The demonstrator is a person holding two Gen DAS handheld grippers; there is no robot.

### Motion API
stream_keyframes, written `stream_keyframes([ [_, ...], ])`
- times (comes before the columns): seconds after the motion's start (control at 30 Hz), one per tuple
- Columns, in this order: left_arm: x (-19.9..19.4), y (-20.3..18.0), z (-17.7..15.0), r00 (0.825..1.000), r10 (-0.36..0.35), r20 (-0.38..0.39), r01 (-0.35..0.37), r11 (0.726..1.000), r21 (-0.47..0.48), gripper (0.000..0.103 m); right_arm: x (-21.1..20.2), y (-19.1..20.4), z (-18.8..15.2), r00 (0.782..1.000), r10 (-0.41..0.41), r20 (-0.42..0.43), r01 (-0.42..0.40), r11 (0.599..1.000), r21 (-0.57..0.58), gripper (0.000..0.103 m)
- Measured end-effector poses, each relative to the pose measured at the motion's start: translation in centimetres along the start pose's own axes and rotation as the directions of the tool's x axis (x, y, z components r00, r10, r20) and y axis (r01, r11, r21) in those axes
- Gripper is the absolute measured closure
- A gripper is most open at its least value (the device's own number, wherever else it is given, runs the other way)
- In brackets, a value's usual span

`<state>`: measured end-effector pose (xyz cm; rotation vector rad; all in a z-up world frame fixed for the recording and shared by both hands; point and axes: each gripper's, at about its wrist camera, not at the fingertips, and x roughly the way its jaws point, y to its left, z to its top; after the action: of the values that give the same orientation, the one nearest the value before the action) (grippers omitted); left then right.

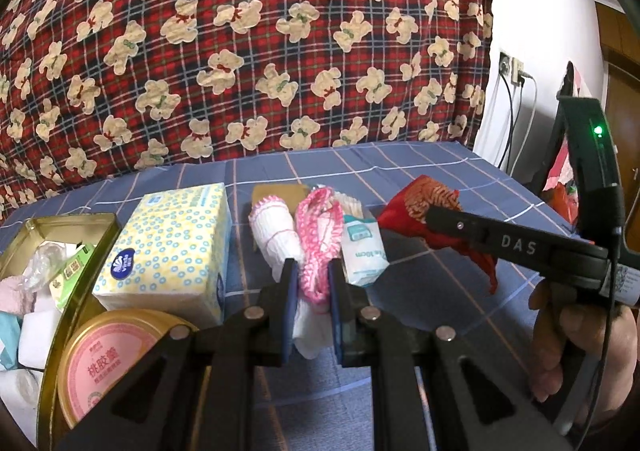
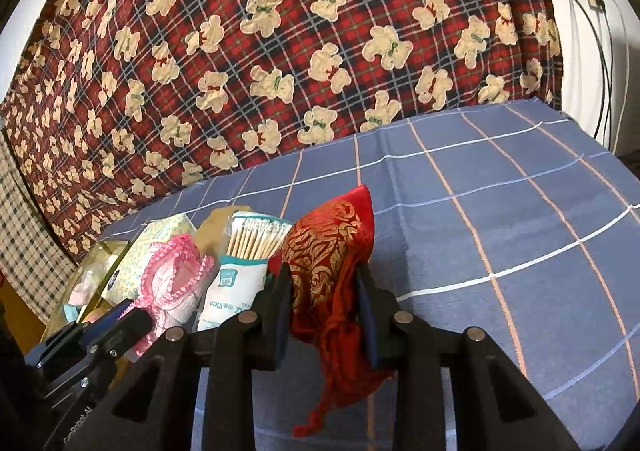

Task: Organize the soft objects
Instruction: 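Lift the red embroidered pouch with the right gripper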

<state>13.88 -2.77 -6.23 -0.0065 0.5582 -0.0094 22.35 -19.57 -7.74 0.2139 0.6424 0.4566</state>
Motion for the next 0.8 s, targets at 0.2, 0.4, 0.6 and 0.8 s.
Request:
stream_keyframes([
  [0.2, 0.0, 0.1, 0.0, 1.000, 0.000, 0.004, 0.000, 1.000, -0.003, 0.091, -0.9, 0.7, -0.1, 0.999, -0.014, 0.047, 0.015, 0.999, -0.035, 0.071],
  [0.4, -0.3, 0.2, 0.0, 1.000, 0.002, 0.016, -0.002, 1.000, -0.007, 0.091, -1.2, 0.6, 0.0, 0.998, -0.022, 0.066, 0.024, 0.999, -0.030, 0.071],
  [0.6, -0.7, 0.2, 0.1, 1.000, 0.006, 0.030, -0.006, 1.000, -0.010, 0.091, -1.7, 0.9, -0.2, 0.995, -0.035, 0.094, 0.039, 0.998, -0.043, 0.071],
  [0.8, -0.9, 0.5, 0.1, 0.999, 0.007, 0.045, -0.006, 1.000, -0.021, 0.091, -2.3, 1.4, -0.3, 0.990, -0.053, 0.128, 0.062, 0.996, -0.069, 0.071],
])
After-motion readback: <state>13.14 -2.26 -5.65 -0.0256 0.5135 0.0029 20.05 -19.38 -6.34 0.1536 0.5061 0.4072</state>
